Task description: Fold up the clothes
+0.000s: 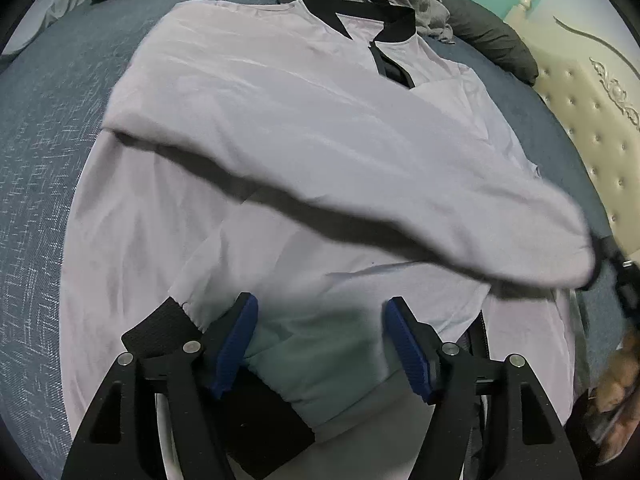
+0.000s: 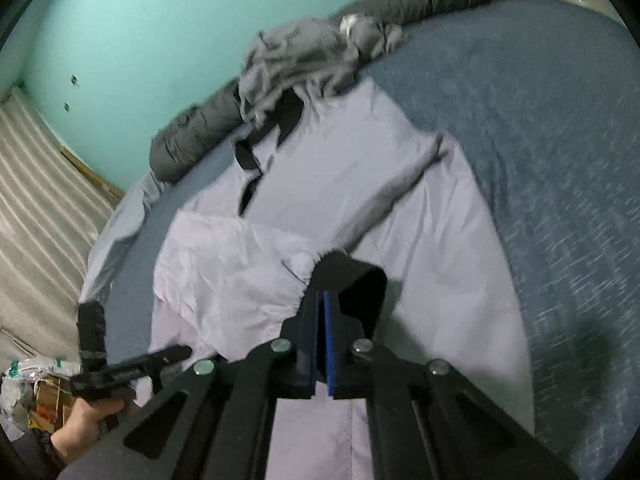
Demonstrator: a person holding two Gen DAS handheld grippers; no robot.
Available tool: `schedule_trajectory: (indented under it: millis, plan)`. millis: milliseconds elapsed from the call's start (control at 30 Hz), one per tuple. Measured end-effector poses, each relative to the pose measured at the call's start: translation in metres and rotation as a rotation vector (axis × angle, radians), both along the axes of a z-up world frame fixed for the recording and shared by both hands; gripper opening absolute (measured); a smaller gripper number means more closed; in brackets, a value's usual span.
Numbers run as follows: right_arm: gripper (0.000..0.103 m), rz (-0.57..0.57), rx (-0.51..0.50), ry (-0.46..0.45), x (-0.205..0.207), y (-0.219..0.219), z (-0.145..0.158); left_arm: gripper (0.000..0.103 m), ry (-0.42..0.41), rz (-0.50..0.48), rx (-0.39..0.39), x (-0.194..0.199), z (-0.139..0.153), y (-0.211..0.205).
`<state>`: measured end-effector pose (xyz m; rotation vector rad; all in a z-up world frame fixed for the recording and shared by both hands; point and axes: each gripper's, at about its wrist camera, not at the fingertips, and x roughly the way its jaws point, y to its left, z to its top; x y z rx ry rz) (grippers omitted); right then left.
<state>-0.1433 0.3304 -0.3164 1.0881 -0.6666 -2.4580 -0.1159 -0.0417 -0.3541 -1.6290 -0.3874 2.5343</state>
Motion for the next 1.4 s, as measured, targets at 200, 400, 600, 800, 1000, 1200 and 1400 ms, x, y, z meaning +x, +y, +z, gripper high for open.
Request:
schedule_trajectory:
  millis: [200, 400, 600, 800, 1000, 1200, 1400]
  plan:
    - [0.002, -0.114, 0.006, 0.15, 0.038, 0.03, 0.041, 0.072, -0.001, -0.002, -0.005, -0.001, -0.002, 0.002]
    - [0.002, -0.11, 0.03, 0.051, 0.046, 0.035, 0.013, 0.074, 0.011, 0.029, 0.007, -0.003, 0.008, -0.002]
    - [0.002, -0.096, 0.008, 0.038, 0.039, 0.038, 0.003, 0.074, 0.088, 0.141, 0.019, 0.003, 0.043, -0.05]
    - [0.002, -0.116, -0.028, -0.004, 0.038, 0.048, -0.009, 0.074, 0.093, 0.222, -0.067, -0.008, 0.053, -0.111]
    - [0.002, -0.111, -0.017, -0.014, 0.036, 0.044, -0.012, 0.073, 0.051, 0.174, -0.186, -0.033, 0.033, -0.137]
    - [0.002, -0.101, -0.004, -0.01, 0.033, 0.041, -0.012, 0.072, 0.071, 0.113, -0.181, -0.052, 0.019, -0.14]
    - [0.002, -0.095, 0.007, 0.003, 0.03, 0.038, -0.011, 0.07, 0.109, 0.046, -0.198, -0.069, 0.01, -0.131]
